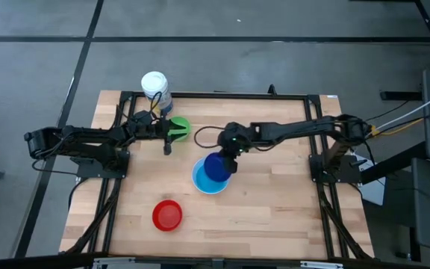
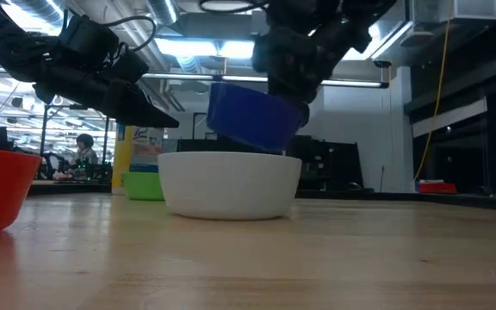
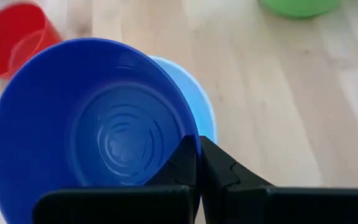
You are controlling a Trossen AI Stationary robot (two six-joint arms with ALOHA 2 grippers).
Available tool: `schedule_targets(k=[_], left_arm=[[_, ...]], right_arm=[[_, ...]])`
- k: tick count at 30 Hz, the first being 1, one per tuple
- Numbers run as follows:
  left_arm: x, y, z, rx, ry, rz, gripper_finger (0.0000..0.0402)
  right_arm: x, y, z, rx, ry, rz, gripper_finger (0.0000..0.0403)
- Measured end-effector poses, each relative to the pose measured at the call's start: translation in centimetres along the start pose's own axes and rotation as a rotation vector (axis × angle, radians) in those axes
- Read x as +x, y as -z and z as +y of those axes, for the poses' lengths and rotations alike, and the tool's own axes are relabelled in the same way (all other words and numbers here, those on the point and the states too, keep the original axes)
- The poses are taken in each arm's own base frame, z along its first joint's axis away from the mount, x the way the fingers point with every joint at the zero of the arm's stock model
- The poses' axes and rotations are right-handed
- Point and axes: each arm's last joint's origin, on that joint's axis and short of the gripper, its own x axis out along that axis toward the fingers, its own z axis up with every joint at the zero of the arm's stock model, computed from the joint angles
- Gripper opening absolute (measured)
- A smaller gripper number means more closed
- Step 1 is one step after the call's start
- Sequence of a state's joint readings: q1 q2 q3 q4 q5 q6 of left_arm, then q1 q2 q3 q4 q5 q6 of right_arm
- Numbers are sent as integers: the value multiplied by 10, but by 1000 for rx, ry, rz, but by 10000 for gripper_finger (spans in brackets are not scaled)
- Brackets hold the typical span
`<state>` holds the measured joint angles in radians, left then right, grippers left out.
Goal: Nest bowls inside each other
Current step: Stack the blue bowl on the light blue bowl
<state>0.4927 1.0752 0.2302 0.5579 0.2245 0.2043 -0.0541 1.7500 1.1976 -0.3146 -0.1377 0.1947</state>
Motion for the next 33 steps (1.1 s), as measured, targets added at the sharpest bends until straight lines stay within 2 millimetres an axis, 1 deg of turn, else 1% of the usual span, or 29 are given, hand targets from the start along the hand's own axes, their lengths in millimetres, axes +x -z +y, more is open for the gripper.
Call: schedule_targets(k=[5, 10, 21, 28, 30, 33], left_arm=[[0, 0, 0, 0, 4, -1, 111], [0, 0, 0, 0, 6, -1, 111], [0, 0, 0, 0, 5, -1, 111], [0, -1, 0, 3, 4, -11, 111], [0, -1, 0, 3, 3, -12, 111], [0, -1, 0, 3, 3, -13, 111]], right_arm=[[12, -7, 1, -18, -47, 50, 1], [8, -15, 0, -26, -60, 39, 1], [8, -15, -2, -26, -64, 51, 1], [20, -16, -3, -31, -96, 31, 1], [21, -13, -4, -27, -104, 57, 1], [23, -13, -3, -42, -126, 51, 1]])
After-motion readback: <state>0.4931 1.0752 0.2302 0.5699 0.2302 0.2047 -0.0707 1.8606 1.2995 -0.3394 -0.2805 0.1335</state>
